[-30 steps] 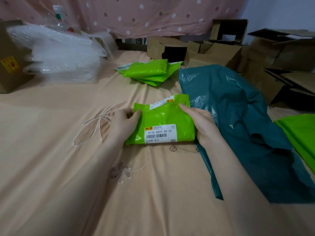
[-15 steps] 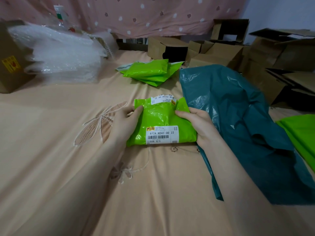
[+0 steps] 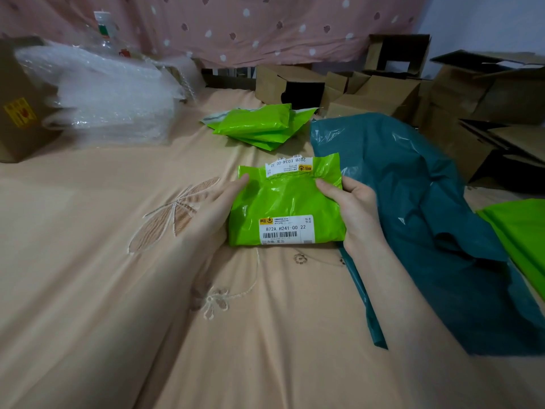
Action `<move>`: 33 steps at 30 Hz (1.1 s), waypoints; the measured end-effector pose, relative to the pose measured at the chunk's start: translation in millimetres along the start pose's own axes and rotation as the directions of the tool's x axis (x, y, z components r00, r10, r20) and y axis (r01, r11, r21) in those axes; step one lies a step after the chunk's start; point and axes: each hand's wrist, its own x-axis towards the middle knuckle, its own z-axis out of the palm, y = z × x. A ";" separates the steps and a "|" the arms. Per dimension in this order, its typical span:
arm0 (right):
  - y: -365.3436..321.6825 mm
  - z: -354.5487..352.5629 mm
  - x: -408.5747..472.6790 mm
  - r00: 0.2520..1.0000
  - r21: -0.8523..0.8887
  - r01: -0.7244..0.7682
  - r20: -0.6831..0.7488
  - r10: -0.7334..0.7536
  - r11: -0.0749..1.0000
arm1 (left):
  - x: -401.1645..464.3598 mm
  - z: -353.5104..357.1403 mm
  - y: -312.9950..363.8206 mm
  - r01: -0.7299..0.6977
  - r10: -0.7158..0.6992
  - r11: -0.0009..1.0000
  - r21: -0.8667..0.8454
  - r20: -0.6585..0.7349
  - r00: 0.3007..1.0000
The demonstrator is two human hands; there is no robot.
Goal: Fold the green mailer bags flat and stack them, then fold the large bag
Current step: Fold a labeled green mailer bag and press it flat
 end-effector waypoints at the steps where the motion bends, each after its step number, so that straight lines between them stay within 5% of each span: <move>1: -0.3 0.0 -0.4 1.000 0.002 0.006 0.001 -0.006 1.000 | -0.6 -0.7 0.6 0.022 -0.021 1.000 -0.007 0.013 1.000; 14: 1.2 -11.5 4.7 0.994 -0.117 -0.093 -0.069 0.085 0.989 | -1.4 0.5 -2.8 -0.084 0.087 0.995 0.051 -0.068 0.994; 22: -5.3 -6.1 -1.9 0.999 0.079 -0.024 -0.044 0.027 0.997 | -4.9 3.4 1.0 -0.198 0.201 0.980 0.037 -0.132 0.971; 33: -3.1 -6.1 -1.7 0.998 0.005 -0.022 -0.061 0.022 1.000 | -7.3 3.2 -1.1 -0.268 0.275 0.961 0.071 -0.116 0.954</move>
